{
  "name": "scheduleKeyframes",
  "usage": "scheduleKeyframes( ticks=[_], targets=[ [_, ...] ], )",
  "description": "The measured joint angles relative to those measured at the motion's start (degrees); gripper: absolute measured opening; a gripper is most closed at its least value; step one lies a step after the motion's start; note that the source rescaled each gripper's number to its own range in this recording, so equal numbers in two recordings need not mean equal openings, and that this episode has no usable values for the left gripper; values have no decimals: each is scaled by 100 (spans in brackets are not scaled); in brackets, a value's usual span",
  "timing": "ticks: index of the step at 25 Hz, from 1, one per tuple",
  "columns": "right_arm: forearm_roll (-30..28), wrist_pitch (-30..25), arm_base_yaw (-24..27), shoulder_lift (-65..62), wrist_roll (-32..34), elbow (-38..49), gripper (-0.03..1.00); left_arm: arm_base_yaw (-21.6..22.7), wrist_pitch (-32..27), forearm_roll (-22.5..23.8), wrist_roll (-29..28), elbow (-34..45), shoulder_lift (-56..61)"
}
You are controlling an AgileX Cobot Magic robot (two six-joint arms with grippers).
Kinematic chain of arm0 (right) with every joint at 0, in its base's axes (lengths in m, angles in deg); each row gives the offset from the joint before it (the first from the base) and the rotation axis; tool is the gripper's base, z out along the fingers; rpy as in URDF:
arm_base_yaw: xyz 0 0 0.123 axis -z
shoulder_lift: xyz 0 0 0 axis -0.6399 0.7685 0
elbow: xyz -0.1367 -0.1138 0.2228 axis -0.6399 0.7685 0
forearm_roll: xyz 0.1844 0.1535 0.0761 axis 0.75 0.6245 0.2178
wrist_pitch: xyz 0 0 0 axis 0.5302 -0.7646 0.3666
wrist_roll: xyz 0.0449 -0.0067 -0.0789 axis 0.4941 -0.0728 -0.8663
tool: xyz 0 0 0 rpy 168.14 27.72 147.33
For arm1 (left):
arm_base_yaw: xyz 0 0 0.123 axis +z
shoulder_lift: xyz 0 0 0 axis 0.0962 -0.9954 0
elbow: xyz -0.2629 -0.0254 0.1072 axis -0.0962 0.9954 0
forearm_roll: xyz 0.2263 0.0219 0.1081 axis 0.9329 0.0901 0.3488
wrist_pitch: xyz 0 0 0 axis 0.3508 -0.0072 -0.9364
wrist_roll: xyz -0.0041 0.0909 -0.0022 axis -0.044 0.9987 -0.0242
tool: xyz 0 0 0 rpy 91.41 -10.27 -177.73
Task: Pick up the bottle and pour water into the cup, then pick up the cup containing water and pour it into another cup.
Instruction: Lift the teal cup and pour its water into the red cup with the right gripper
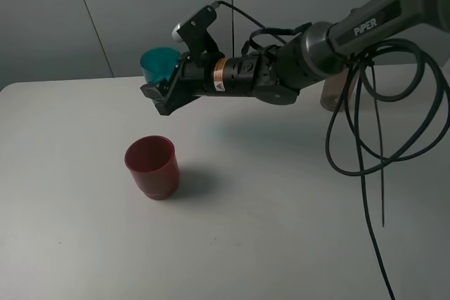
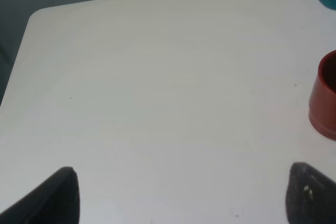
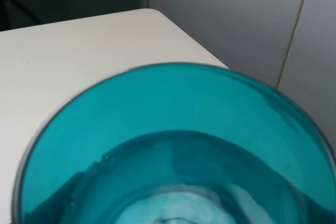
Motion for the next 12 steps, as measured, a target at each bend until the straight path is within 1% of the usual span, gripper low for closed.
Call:
scheduleKeyframes(
  ticks=[4,6,12],
  targets=[
    [-176,10,3,0,-81,-21,5,0,0,0,-12,0,0],
    [-292,10,-11,0,-263,-21,5,0,0,0,-12,0,0],
    [-357,10,-142,0,-897,-21,5,0,0,0,-12,0,0]
  ],
)
